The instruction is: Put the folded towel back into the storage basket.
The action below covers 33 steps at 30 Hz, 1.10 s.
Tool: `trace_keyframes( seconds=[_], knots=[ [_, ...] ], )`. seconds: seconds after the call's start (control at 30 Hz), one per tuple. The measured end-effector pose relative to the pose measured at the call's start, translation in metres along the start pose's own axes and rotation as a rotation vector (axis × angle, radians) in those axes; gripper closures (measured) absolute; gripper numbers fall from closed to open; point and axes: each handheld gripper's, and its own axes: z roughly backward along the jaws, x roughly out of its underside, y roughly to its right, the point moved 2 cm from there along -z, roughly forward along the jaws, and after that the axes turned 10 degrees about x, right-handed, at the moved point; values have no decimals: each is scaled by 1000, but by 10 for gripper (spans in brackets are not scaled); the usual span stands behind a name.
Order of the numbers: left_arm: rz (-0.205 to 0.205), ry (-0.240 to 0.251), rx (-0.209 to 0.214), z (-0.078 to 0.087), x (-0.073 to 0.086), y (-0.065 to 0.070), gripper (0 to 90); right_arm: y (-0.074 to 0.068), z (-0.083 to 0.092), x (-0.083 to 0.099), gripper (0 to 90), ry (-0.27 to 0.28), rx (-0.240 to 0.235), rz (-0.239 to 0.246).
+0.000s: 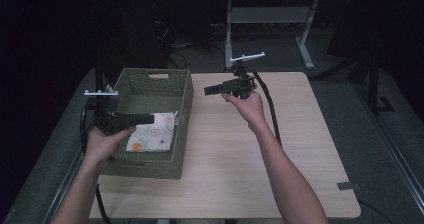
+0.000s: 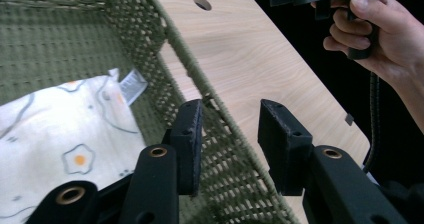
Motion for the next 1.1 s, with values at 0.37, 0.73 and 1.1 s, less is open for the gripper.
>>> trace_keyframes(
  seconds=[0.37,0.73,1.1],
  knots=[
    [-22,-22,30,-32,1,23,602,28,30,15,432,16,15,-18],
    [-59,-66,65,-72,-4,49,587,57,63,37,388,43,28,-48],
    [-85,-120,119,-122,-3,76,569,86,91,59,352,68,47,-92]
  ],
)
